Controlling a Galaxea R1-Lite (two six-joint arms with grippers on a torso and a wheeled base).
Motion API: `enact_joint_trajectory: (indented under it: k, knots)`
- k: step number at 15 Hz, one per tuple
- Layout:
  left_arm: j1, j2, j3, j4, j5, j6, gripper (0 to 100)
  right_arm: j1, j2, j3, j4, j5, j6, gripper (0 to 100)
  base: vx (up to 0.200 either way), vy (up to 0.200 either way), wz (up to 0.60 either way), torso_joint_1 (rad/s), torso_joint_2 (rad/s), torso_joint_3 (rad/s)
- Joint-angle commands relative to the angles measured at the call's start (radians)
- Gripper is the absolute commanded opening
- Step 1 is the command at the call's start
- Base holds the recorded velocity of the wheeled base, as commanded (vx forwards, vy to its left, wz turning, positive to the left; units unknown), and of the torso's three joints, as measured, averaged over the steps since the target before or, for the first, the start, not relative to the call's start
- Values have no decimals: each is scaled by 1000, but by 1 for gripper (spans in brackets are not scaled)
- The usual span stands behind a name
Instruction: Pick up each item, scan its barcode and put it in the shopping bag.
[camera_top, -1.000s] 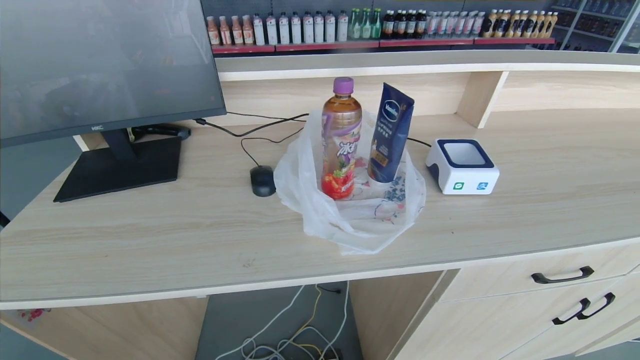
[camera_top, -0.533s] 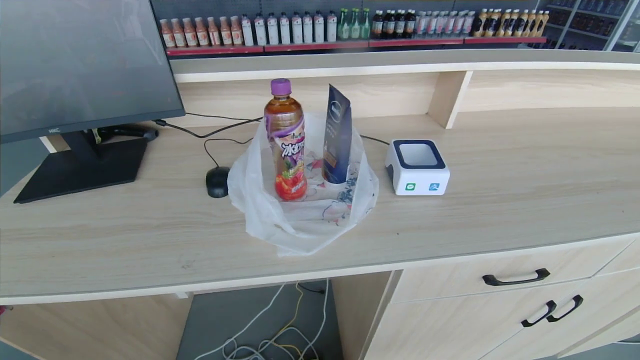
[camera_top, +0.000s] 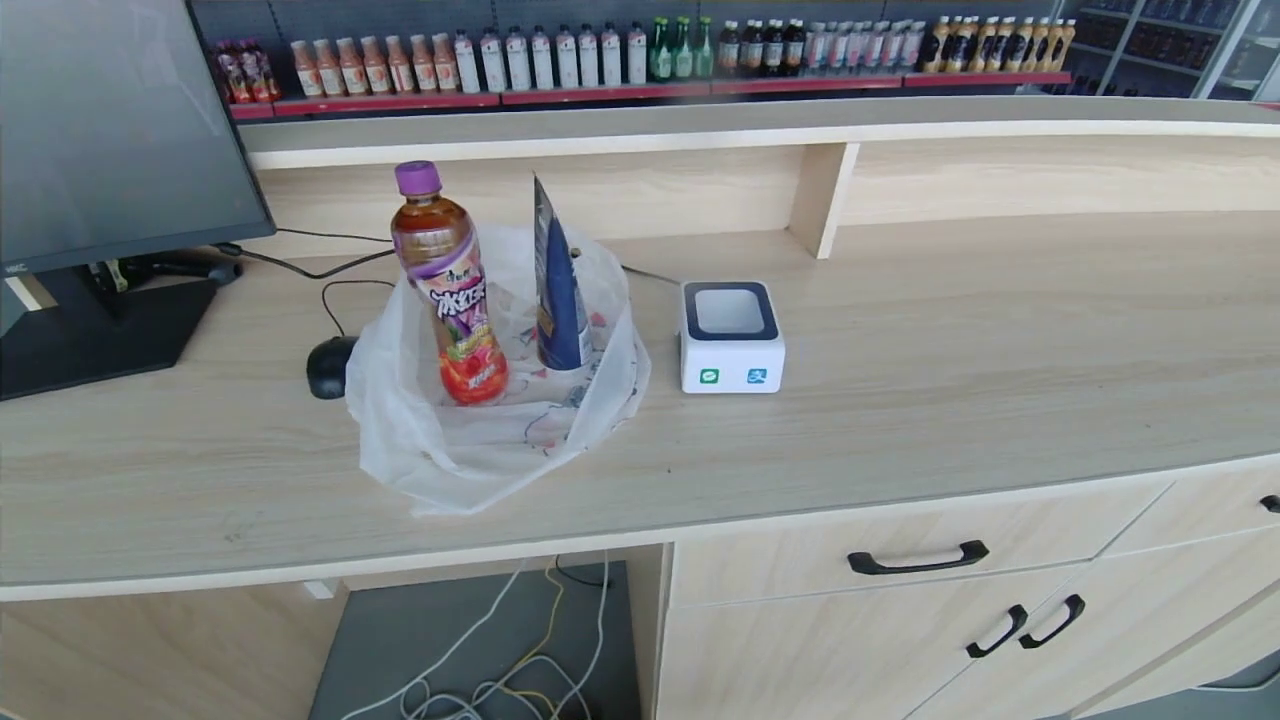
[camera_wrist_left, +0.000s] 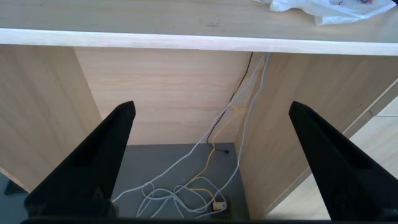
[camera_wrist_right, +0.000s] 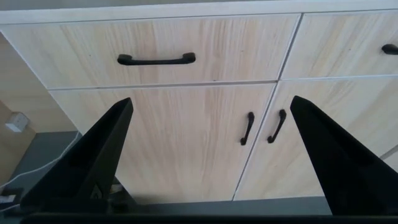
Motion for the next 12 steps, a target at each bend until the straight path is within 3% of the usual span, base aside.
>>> enact_joint_trajectory:
  k: [1, 6, 12]
  knots:
    - [1, 0, 0, 0, 0, -1, 100, 0, 2, 0, 0, 1, 0, 100, 0, -200, 0, 7, 7, 7]
    - [1, 0, 0, 0, 2, -5, 100, 0, 2, 0, 0, 1, 0, 100, 0, -200, 0, 5, 2, 0]
    - [1, 0, 0, -1, 0, -5, 100, 0, 2, 0, 0, 1, 0, 100, 0, 0, 0, 0, 0, 0]
